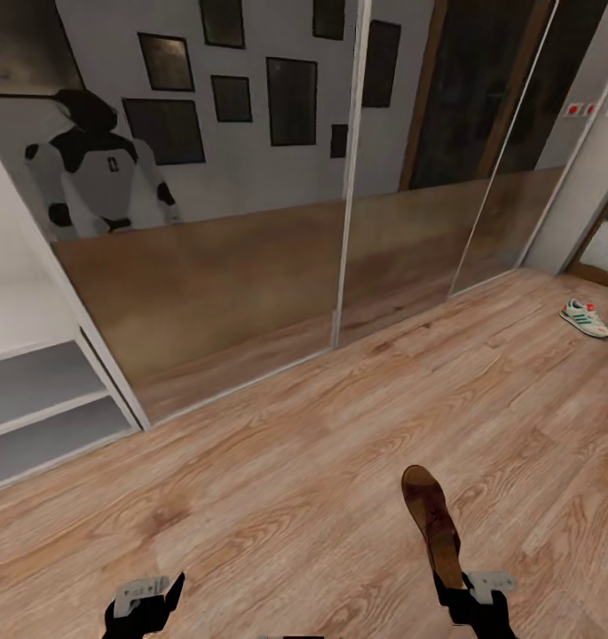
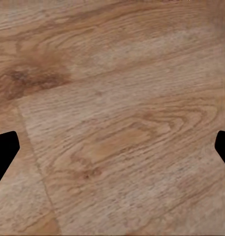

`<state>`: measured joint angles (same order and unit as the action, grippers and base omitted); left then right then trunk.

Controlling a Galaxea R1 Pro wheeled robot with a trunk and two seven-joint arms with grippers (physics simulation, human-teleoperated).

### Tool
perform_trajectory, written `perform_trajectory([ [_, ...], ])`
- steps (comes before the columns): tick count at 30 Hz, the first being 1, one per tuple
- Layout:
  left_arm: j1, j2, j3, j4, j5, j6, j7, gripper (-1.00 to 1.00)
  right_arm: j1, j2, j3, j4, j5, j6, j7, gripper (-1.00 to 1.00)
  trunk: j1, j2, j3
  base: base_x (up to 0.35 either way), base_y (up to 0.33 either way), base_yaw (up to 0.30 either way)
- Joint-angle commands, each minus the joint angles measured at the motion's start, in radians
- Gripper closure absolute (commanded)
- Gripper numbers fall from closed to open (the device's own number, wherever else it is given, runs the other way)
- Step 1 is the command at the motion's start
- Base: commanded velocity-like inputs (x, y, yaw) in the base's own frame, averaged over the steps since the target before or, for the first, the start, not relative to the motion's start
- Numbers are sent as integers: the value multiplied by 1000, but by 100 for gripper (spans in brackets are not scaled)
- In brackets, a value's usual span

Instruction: Pick up the two gym shoes and the two sandals from the corridor floor and place them onto the hallstand (shoe rack) in the corridor, making sure they are on the rack and not on the floor. Arrange them so the two gym shoes are next to each other and the two sandals are next to each other.

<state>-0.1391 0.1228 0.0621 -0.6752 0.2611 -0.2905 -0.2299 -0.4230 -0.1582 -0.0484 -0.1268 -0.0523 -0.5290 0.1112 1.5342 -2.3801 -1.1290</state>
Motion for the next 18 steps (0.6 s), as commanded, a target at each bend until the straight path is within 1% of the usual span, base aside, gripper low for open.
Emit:
perform_trajectory([
  [1,0,0,2,0,10,1,-9,-100,0,0,-4,1,-22,-1,11,100,0,0,0,249,-237,-287],
  [3,0,0,2,0,10,1,-9,-100,1,0,-4,1,-40,-1,12,100,0,0,2,254,-234,-286],
  [6,0,0,2,1,10,1,-9,-100,1,0,-4,1,-49,-1,12,100,0,0,4,267,-223,-284],
  [18,0,0,2,2,11,1,-9,-100,1,0,-4,1,-54,0,13,100,0,0,15,300,-170,-276],
])
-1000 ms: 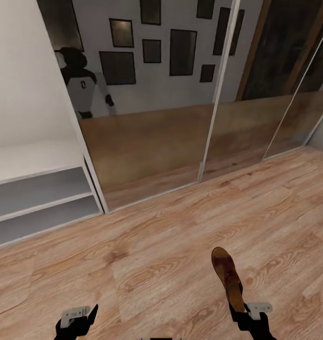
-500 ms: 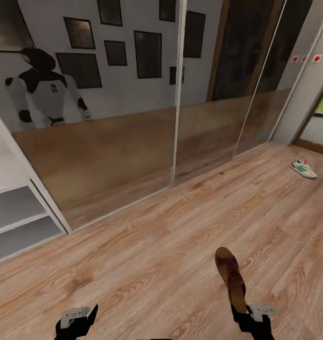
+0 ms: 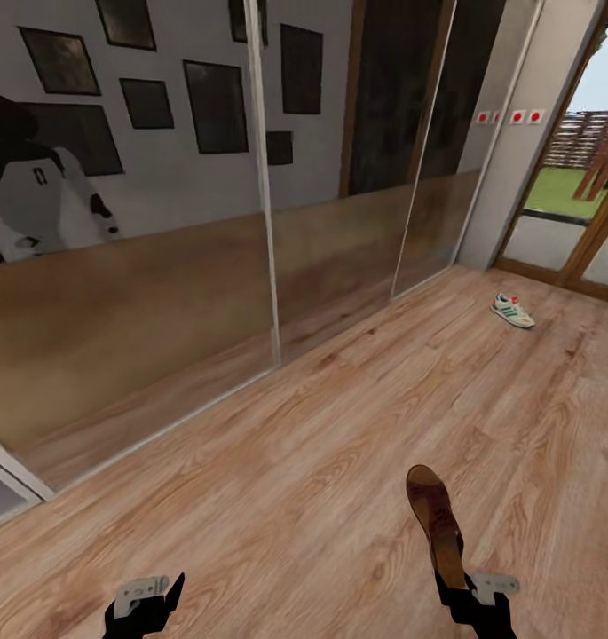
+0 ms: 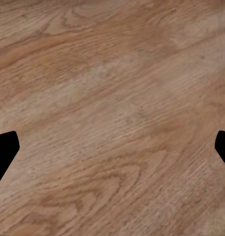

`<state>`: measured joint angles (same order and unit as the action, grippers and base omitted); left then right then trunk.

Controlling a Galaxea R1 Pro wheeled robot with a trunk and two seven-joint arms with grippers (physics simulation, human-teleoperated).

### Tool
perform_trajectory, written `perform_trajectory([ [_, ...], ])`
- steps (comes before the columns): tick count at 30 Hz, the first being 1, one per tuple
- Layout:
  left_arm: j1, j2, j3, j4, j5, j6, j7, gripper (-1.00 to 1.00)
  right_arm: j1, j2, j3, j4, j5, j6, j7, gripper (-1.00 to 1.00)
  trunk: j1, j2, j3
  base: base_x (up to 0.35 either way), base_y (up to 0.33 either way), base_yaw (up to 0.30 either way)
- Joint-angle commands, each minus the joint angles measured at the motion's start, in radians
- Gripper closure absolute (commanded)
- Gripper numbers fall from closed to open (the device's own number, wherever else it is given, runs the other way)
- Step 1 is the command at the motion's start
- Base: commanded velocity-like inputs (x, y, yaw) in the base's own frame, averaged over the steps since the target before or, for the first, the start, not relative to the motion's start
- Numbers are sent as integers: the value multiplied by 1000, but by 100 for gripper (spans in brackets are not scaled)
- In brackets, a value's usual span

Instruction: Pick up the two gym shoes and the two sandals from the corridor floor and place them onto the hallstand (shoe rack) in the corridor, making sure they are on the rack and not on the floor. Arrange them so the two gym shoes are next to each other and the two sandals are next to each other.

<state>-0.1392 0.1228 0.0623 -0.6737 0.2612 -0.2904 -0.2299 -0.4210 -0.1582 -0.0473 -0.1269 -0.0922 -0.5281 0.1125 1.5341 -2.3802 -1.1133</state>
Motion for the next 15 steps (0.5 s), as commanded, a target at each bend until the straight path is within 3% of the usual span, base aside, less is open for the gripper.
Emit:
perform_trajectory([
  [1,0,0,2,0,10,0,-9,-100,-1,0,-5,1,-14,-1,12,100,0,0,0,307,-157,-275],
  [15,0,-2,2,18,12,0,-9,-100,-1,0,-5,1,-14,-2,12,100,0,0,13,310,-146,-274],
])
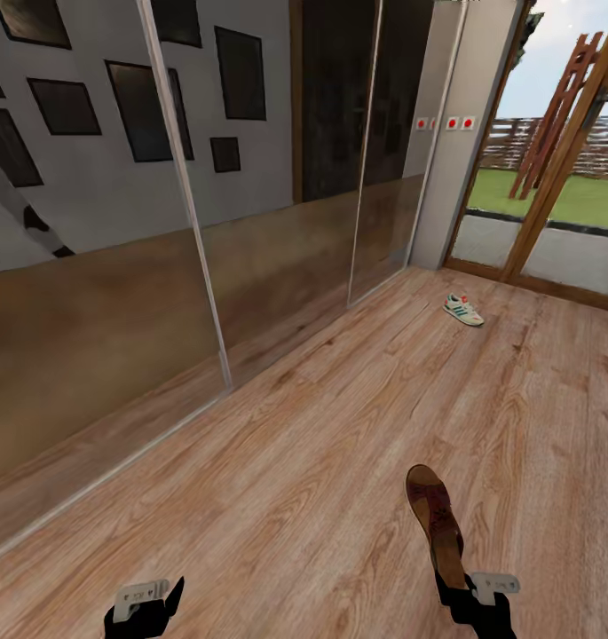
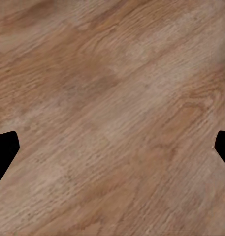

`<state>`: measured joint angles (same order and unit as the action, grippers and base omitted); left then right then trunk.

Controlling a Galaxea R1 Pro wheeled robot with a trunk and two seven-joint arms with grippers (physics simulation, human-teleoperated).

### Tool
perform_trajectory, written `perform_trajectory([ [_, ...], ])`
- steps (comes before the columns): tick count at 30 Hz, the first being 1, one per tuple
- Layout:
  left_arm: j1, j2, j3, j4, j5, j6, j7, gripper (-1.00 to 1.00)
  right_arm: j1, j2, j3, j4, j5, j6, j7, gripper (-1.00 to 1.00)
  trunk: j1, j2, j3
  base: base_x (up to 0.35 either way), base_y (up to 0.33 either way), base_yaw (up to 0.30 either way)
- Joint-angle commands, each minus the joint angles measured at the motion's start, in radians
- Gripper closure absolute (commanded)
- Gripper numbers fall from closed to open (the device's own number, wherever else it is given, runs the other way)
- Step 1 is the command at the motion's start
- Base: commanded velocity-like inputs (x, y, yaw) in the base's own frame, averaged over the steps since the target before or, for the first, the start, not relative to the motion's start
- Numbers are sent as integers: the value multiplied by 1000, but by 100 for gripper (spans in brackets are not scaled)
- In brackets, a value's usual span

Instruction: Pick up the two gym shoes and the two sandals from the corridor floor and place them onto the hallstand (shoe rack) in the corridor, making sure they are on the rack and not on the floor. Arrange them so the two gym shoes are next to each other and the two sandals are next to each other.

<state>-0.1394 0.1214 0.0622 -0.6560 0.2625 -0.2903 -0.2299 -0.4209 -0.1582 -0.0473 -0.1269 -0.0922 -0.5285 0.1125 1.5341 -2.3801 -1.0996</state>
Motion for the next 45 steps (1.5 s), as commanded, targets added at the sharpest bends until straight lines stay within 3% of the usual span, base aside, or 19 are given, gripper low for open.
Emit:
perform_trajectory([
  [1,0,0,2,1,10,0,-9,-100,-1,0,-5,1,-14,-1,11,100,0,0,0,316,-130,-274],
  [22,0,0,2,2,11,0,-9,-100,-1,1,-5,1,-14,-1,10,100,0,0,19,321,-105,-264],
  [45,0,-1,2,2,10,0,-9,-100,0,1,-5,0,-14,-1,12,100,0,0,20,337,-2,-11],
])
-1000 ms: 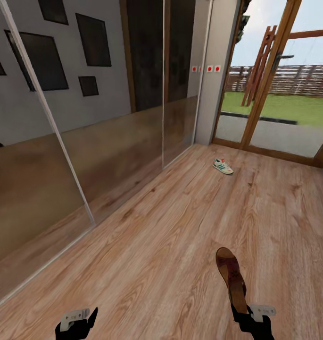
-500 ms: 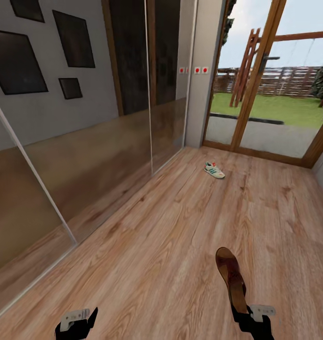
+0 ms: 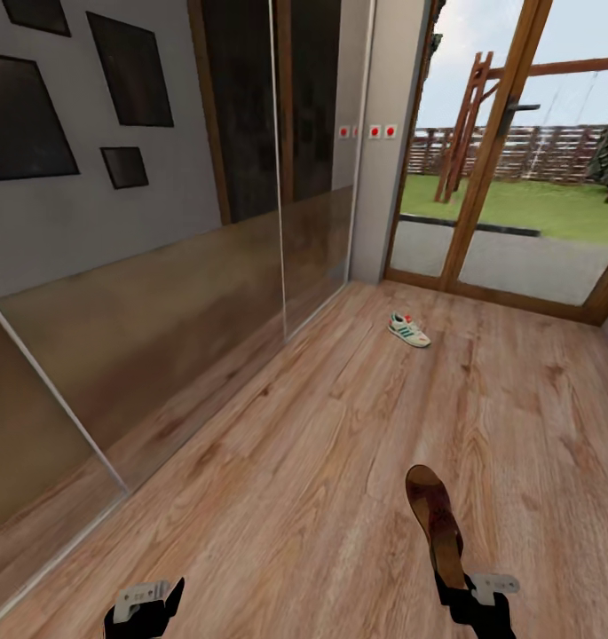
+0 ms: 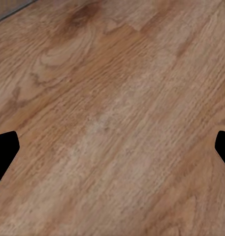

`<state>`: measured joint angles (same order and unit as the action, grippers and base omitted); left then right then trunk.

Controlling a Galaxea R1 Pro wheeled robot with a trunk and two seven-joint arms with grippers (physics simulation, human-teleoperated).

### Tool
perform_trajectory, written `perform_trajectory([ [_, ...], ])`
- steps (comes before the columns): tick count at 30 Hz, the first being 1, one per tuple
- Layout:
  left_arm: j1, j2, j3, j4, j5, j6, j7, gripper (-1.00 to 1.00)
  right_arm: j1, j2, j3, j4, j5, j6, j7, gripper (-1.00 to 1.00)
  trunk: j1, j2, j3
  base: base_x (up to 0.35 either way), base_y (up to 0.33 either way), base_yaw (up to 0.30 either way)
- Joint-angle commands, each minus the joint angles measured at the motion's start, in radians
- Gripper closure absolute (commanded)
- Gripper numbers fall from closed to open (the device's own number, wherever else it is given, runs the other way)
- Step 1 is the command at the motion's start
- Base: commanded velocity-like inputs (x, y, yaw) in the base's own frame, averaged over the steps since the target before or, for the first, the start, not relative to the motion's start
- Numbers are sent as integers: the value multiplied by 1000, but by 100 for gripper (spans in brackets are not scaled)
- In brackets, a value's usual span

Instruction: Pick up the two gym shoes and the two sandals from the corridor floor and place them onto the hallstand (shoe rack) in the corridor, making sure they are on the rack and not on the floor. Arrange them so the two gym shoes are next to each other and the two sandals are next to each other.

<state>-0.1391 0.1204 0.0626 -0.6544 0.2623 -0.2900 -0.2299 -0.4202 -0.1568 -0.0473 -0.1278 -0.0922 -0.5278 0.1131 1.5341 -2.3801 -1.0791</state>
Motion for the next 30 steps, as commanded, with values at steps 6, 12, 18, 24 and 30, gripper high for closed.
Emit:
perform_trajectory([
  [6,0,-1,2,1,11,0,-9,-100,-1,0,-5,1,-14,-1,10,100,0,0,0,337,0,-19],
  [12,0,-1,2,1,11,0,-9,-100,-1,0,-5,2,-15,-1,10,100,0,0,4,337,0,-184],
  [18,0,-1,2,1,10,0,-9,-100,-1,0,-5,2,-16,-1,10,100,0,0,7,337,0,-270],
  [24,0,-1,2,1,11,0,-9,-100,-1,0,-5,2,-17,-1,10,100,0,0,8,337,0,-289],
  [30,0,0,2,1,11,0,-9,-100,-1,0,-5,2,-17,-1,10,100,0,0,8,337,0,-293],
])
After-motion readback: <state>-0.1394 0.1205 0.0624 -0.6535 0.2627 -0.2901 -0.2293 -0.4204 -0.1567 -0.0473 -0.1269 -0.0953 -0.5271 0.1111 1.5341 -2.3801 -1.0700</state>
